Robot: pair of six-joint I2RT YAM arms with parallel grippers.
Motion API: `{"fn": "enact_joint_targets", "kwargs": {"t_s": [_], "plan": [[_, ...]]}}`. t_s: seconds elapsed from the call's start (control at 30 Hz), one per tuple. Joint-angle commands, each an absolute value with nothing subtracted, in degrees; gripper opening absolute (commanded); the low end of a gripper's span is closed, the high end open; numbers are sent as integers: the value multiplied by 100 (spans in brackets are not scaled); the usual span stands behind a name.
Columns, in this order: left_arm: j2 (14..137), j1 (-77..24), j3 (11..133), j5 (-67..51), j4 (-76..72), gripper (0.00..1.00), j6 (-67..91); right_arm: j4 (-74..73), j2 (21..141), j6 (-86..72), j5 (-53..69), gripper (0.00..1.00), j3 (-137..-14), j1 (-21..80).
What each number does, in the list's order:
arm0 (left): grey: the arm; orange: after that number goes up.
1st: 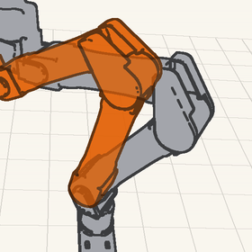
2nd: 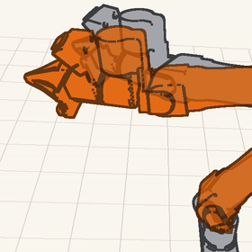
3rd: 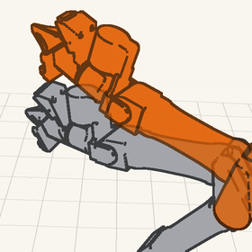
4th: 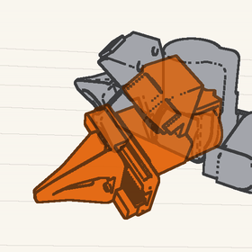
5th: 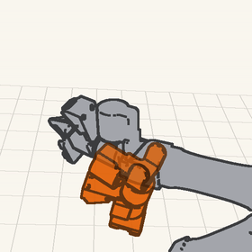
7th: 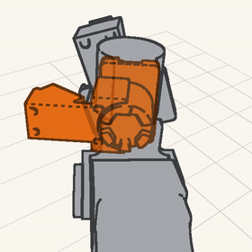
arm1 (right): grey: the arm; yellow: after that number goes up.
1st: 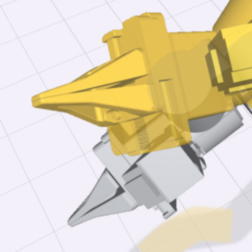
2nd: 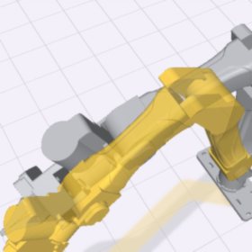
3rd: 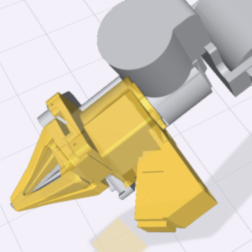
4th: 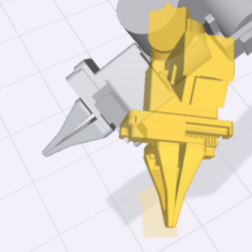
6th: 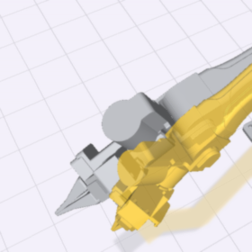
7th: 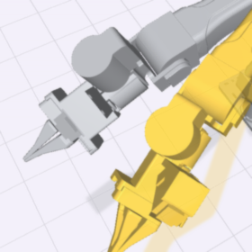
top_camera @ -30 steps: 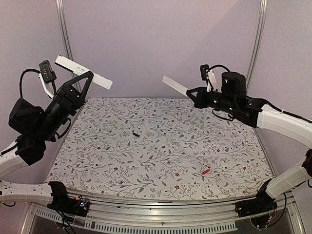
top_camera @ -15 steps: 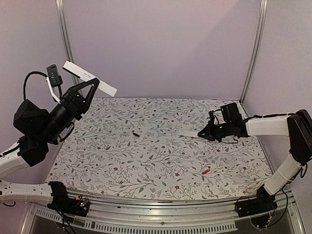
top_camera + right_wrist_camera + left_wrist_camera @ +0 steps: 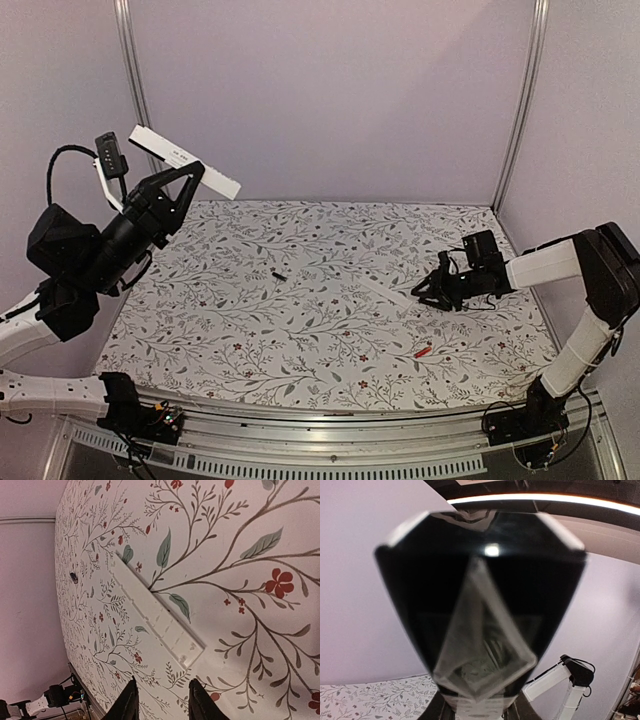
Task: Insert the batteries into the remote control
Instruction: Place the battery cover at the center of the board.
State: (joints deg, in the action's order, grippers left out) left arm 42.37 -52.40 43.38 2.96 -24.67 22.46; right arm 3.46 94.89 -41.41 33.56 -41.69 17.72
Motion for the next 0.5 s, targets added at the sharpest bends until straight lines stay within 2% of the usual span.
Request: {"fn": "enact_joint_targets", "kwargs": {"t_s": [0.0,0.1,0.2,0.23,0.3,0.33,0.47], "plan": [[4179,-5177,4452,131,-2531,0,2145,374,9603,-4150,3296,35,-4095,1738],[4236,-5177,4466,49,-2468,0,2154,87,9427,-4044,3047,41,-4210,1734],[4365,-5182,4547,-187,-2266,0,2079,-523,8924,-3594,2554,52,-4586,1785],[4420,-5177,4570,-286,-2245,0,2018,-670,8735,-3406,2360,60,-4777,1880],[4497,-5187,4581,-536,-2258,0,1913,-831,8230,-2589,1905,89,-5361,2345],[4538,-5187,4583,-699,-2279,0,1846,-807,7896,-2249,1732,98,-5526,2674],[4806,-5214,4653,-1521,-2238,0,1469,-121,7245,-589,2025,99,-6258,4212]]}}
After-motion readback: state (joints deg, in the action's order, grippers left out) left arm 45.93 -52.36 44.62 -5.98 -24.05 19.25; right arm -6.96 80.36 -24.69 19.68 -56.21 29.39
